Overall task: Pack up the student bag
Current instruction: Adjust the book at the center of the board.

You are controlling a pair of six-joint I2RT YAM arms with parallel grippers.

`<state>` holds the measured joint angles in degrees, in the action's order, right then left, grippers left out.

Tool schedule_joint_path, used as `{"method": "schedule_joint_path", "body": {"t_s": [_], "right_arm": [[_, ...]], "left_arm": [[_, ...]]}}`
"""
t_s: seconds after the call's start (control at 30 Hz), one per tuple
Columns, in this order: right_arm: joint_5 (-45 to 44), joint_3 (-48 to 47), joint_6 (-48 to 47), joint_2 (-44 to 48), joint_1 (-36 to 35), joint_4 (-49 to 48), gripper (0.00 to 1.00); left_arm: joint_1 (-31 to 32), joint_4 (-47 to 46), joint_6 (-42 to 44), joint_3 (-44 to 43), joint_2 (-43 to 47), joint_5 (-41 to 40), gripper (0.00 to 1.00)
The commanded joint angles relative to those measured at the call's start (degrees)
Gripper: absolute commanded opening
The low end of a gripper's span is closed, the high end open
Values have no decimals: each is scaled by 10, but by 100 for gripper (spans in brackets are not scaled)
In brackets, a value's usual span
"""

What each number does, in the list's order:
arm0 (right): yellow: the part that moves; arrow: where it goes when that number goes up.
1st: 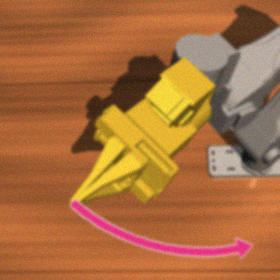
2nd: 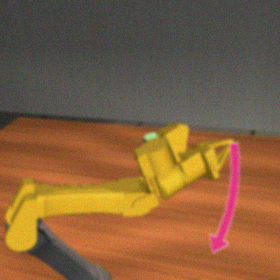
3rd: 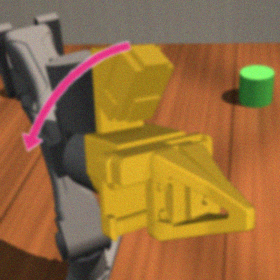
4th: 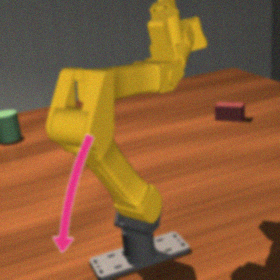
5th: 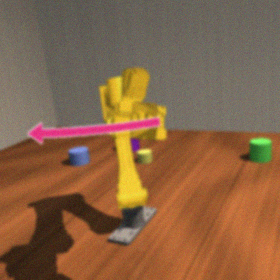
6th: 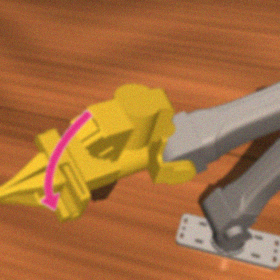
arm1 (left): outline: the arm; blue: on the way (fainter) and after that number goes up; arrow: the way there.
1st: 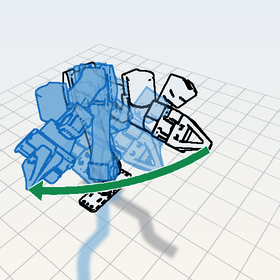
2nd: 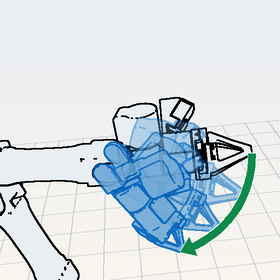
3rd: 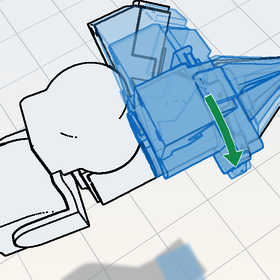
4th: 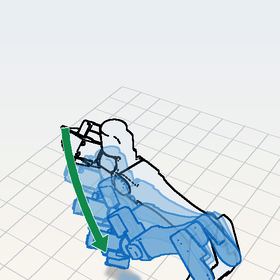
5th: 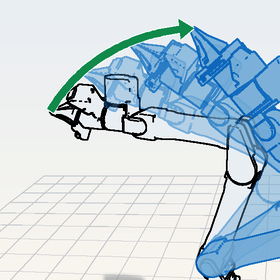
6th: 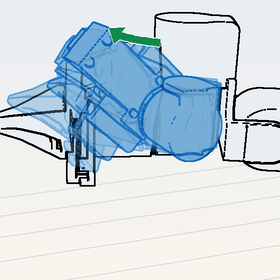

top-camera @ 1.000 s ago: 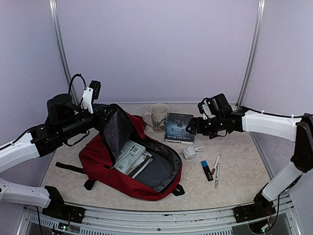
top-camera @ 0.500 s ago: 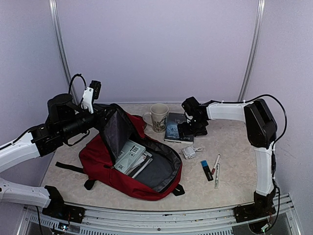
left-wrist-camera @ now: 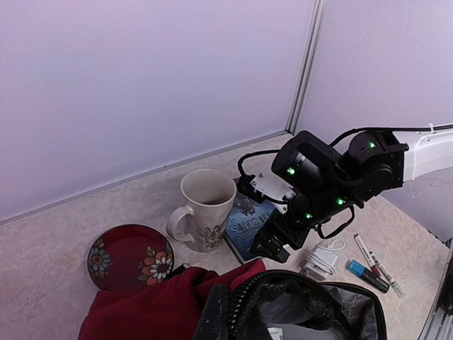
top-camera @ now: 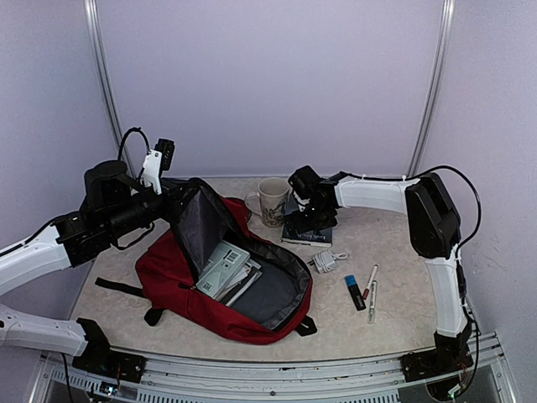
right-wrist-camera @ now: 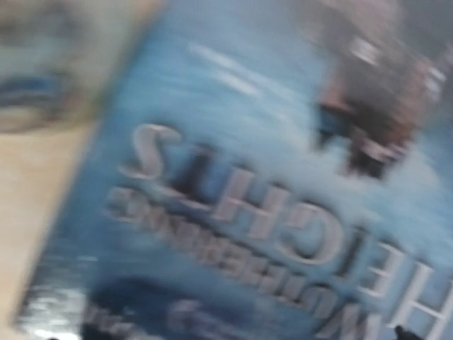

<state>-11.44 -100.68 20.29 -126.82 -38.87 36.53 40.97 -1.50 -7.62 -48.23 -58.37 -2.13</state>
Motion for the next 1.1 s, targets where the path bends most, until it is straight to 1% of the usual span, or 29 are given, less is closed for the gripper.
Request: {"method": "schedule_joint_path", "body": {"t_s": [0.0,0.13,0.2,0.33,0.47,0.6,0.73,0.83,0.9,0.97,1.07], "right_arm": [[-11,-20,-34,-35,-12,-7,100],[-22,-28,-39,-64,-8,23,100],[-35,-3,-26,-58,0,32,100],[-68,104,5,5,27,8,100],[-97,200,21,70,71,-10,100],[-122,262,14,117,111,-15,100],[-130,292,4,164,150,-18,100],[-114,286,-18,193,158,-19,99],[-73,272,-31,207,148,-30,97],[-7,262,-48,221,120,-67,95],[68,246,-39,219,70,-140,94]], "left_arm": [[-10,-12,1,0,-3,1,0],[-11,-12,3,-1,-6,2,0],[-11,-11,3,-1,-7,0,0],[-12,-11,5,-1,-5,-2,0],[-15,-11,3,-2,-4,3,0],[-16,-11,2,-1,-3,6,0],[-17,-11,2,-1,-1,4,0],[-17,-12,1,-1,1,6,0],[-17,-11,1,-2,1,6,0],[-18,-12,2,-2,3,7,0],[-20,-11,3,-2,5,3,0]]}}
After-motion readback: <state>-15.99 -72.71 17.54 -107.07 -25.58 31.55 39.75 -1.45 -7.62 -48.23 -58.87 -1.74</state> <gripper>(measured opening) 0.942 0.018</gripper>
